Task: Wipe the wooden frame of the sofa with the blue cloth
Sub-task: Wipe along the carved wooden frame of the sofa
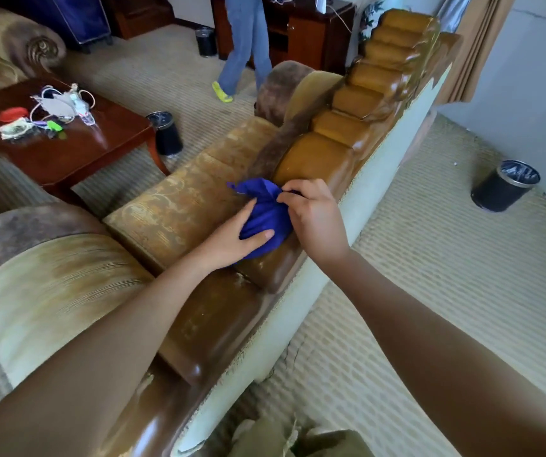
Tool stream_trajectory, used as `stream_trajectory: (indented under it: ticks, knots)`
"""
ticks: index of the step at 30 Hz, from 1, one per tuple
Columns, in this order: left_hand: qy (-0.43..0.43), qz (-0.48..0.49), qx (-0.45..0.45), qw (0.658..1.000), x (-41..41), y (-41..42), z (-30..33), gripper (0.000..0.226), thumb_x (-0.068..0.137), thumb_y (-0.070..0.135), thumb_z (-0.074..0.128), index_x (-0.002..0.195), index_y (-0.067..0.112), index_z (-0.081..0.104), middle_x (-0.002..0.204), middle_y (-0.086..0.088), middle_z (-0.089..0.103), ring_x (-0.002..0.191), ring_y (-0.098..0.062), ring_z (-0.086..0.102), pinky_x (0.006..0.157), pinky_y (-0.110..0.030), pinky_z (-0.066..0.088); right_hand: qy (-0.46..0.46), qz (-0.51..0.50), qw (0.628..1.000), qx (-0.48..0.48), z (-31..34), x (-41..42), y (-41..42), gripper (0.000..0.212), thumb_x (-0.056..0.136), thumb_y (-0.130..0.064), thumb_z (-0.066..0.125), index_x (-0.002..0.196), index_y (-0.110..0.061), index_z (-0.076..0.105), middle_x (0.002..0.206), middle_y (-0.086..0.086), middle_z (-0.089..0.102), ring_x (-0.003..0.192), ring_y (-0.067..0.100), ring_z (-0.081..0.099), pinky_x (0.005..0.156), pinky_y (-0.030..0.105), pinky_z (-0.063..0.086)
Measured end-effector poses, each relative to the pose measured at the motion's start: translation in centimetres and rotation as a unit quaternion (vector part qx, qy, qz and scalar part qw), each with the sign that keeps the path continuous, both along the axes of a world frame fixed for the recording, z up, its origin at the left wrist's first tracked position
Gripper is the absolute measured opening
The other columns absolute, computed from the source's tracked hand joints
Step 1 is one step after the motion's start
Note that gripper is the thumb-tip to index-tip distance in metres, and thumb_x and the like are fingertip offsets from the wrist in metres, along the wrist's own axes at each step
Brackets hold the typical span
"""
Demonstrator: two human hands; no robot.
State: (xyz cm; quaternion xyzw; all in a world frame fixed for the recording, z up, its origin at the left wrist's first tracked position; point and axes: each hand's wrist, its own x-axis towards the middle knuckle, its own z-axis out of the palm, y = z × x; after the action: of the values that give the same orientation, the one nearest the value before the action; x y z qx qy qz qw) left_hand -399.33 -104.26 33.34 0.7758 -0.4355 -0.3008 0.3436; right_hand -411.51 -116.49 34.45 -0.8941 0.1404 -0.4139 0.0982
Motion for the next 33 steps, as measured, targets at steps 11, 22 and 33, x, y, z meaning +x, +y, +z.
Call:
stream_trajectory:
  ticks: [11,22,33]
  knots:
    - [-0.475,-0.065,-0.106,0.871,-3.7,-9.9,3.2,0.05,0.093,0.035,0.03,0.134,0.017,0.053,0.135,-0.007,0.055,0.125,-0.024,0.051,0.109,-0.044,0.032,-0.159,-0.258,0.924,0.233,2.4,-1.9,-5.4,0.024,0.082,-0.001,0.049,0.09,-0.006,0.071,0.099,0.013,0.062,0.095,0.031,0.052,0.082,0.016,0.03]
    - [-0.539,-0.227,-0.067,0.808,-3.8,-19.3,8.0,0.036,0.092,0.03,0.042,0.123,0.027,0.059,0.157,0.002,0.021,0.147,-0.014,0.004,0.117,-0.04,0.0,-0.126,-0.175,0.878,0.427,0.6,-1.9,-9.1,0.043,0.085,-0.002,0.047,0.124,-0.017,0.056,0.095,-0.005,0.065,0.081,0.014,0.059,0.073,0.023,0.045]
    - [-0.587,-0.369,-0.019,0.721,-4.0,-18.6,7.9,0.047,0.08,0.034,0.027,0.08,0.016,0.071,0.088,0.004,0.063,0.127,-0.014,0.037,0.118,-0.038,0.001,-0.203,-0.152,0.826,0.504,-2.1,-2.1,-5.1,0.017,0.086,-0.008,0.054,0.075,-0.021,0.056,0.061,-0.007,0.048,0.058,0.004,0.034,0.052,0.012,0.03]
